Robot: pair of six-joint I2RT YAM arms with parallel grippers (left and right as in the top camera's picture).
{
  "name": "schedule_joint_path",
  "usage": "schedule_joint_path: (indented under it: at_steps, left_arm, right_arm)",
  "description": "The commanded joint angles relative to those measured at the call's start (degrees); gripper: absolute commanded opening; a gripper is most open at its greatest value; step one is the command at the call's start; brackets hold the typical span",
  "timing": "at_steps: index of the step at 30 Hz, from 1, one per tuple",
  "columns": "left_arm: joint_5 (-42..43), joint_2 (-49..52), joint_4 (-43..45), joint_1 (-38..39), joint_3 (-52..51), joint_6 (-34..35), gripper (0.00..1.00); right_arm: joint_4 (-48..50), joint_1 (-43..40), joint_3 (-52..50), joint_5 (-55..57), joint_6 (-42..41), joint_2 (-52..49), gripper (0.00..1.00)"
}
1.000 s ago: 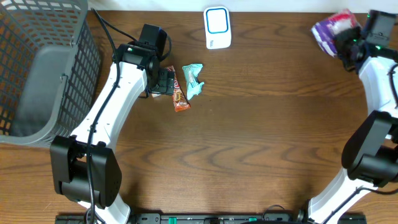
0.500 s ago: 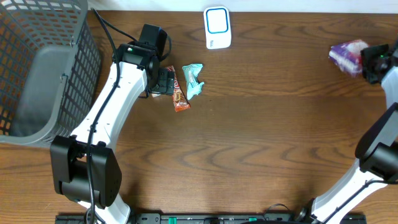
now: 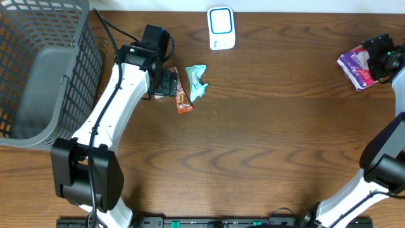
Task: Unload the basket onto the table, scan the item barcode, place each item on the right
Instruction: 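Carry the Carefree pack to the right table corner and release it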
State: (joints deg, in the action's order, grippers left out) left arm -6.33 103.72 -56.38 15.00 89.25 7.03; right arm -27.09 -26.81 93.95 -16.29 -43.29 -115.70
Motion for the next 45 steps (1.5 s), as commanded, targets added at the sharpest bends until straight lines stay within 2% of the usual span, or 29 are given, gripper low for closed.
schedule_joint_path:
  at_steps: [1, 2, 3, 5, 9, 15, 24, 28, 31, 34, 36, 37, 40, 45]
  left_arm:
    - [0.0, 0.2, -0.2, -0.2, 0.0, -0.4, 0.98]
    - [0.0, 0.2, -0.1, -0.2, 0.0, -0.3, 0.98]
    - [0.0, 0.2, -0.2, -0.2, 0.0, -0.4, 0.98]
    - [0.0, 0.2, -0.2, -0.2, 0.0, -0.3, 0.98]
    - [0.0, 0.2, -0.2, -0.2, 0.0, -0.3, 0.98]
    - [0.0, 0.2, -0.2, -0.2, 0.0, -0.3, 0.98]
    - [0.0, 0.2, -0.1, -0.2, 0.0, -0.3, 0.98]
    - [0.0, 0.2, -0.2, -0.2, 0.0, -0.3, 0.98]
    - [0.0, 0.2, -0.2, -0.2, 0.0, -0.3, 0.98]
    - [0.0, 0.2, -0.2, -0.2, 0.0, -0.3, 0.98]
    - [0.0, 0.2, -0.2, -0.2, 0.0, -0.4, 0.98]
    - [0.0, 0.2, -0.2, -0.2, 0.0, -0.4, 0.98]
    - [0.0, 0.2, -0.2, -0.2, 0.0, -0.4, 0.98]
    - [0.0, 0.2, -0.2, -0.2, 0.0, -0.3, 0.98]
  right_arm:
    - [-6.5, 1.4, 0.9, 6.8, 5.6, 1.2, 0.36]
    - [-8.1, 1.8, 0.8, 9.2, 5.9, 1.0, 0.22]
    - [-9.8, 2.3, 0.8, 12.0, 6.0, 0.9, 0.13]
    - [-11.4, 3.1, 0.7, 15.9, 7.3, 0.7, 0.01]
    - [-11.4, 4.8, 0.5, 18.0, 11.0, 0.1, 0.01]
    - [-9.5, 6.3, 0.0, 18.9, 11.2, -3.4, 0.01]
    - [-0.6, 6.8, 0.0, 14.0, 14.9, -11.0, 0.01]
    - [4.7, 6.6, 0.0, 14.6, 16.3, -11.0, 0.01]
    - [9.8, 6.6, 0.0, 15.0, 19.3, -11.0, 0.06]
    - [13.7, 6.6, 0.0, 19.5, 20.3, -11.0, 0.08]
    - [14.4, 6.6, 0.0, 23.0, 21.1, -11.0, 0.07]
    - [15.1, 6.6, 0.1, 24.7, 23.0, -11.0, 0.1]
    - [14.8, 6.7, 1.2, 24.5, 26.3, -10.2, 0.11]
    - [14.5, 7.6, 2.0, 24.3, 26.2, -5.2, 0.12]
